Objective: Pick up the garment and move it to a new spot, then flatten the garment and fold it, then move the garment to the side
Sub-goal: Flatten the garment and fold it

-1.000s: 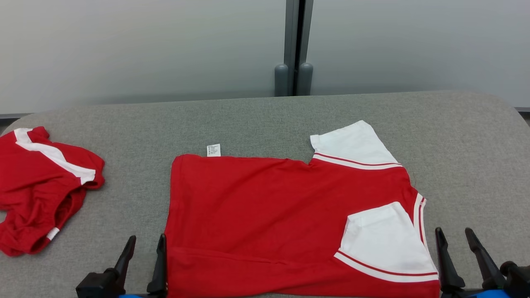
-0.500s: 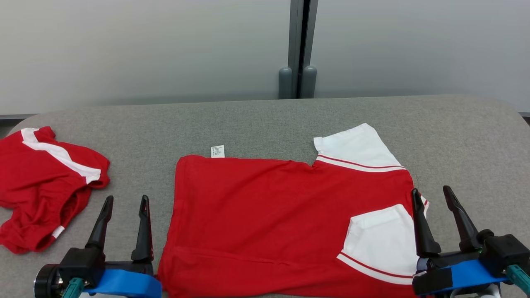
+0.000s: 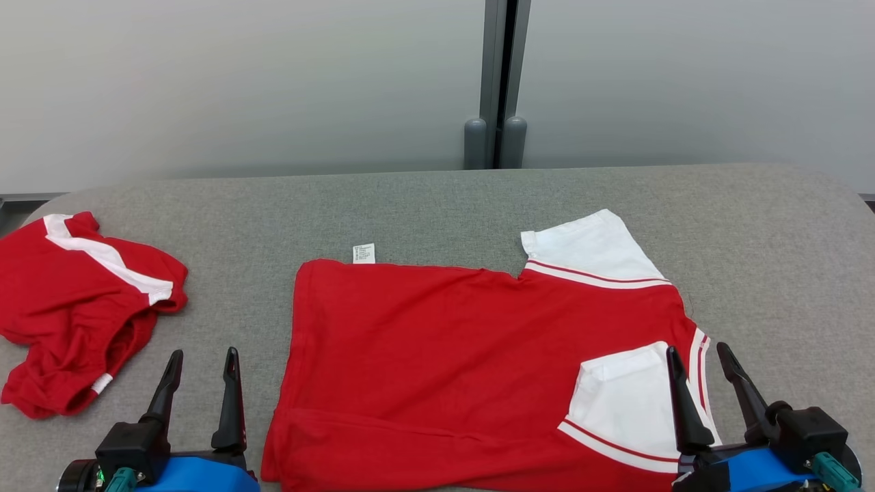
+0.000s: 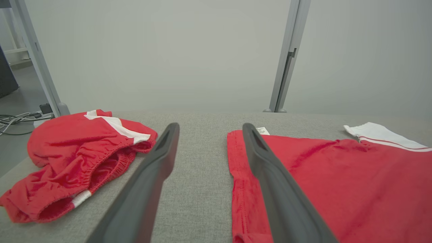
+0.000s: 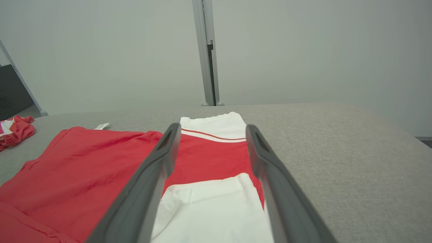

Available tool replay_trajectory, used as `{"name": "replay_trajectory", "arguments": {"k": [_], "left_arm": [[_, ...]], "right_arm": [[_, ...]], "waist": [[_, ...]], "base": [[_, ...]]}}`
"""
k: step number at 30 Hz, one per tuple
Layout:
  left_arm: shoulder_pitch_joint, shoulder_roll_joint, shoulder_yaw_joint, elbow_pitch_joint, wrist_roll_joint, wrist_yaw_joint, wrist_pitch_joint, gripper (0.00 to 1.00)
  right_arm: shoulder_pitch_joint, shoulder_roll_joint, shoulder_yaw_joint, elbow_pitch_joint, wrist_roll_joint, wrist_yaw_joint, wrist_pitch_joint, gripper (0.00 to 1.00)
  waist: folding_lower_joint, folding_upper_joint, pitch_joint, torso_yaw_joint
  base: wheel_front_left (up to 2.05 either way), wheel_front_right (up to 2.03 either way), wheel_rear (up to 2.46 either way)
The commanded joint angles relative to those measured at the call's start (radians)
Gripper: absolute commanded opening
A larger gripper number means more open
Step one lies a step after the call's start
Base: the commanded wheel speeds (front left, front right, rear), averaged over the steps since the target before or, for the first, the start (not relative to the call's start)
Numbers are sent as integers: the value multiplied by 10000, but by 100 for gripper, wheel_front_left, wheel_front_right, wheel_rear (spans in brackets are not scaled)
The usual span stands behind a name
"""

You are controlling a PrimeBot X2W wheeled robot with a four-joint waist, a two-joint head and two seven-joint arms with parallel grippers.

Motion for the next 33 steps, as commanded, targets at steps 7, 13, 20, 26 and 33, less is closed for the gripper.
{"name": "replay_trajectory", "arguments": {"k": [7,13,20,26,33], "left_arm": [[-147,-93,244,176,193,-186,-44,100],[-556,-203,315,343,178,-318,-44,100],[-3228,348,-206,1310,-123,-483,47,100],[-5542,999,-1358,2176,-1463,-513,1040,100],[-7463,1921,-3082,2850,-3695,-490,3096,100]], "right_arm": [[-91,-1,4,119,-9,3,-40,100],[-463,-1,-95,245,-133,5,-42,100],[-2805,-528,-74,612,-775,3,162,100],[-5118,-1112,447,1431,-633,5,824,100],[-7364,-1622,1272,3065,-441,3,1659,100]], "waist": [[0,0,75,27],[0,0,332,31],[0,0,1004,-21],[0,0,1933,-199],[0,0,3003,-367]], "base": [[0,0,0],[0,0,0],[0,0,0],[0,0,0],[0,0,0]]}}
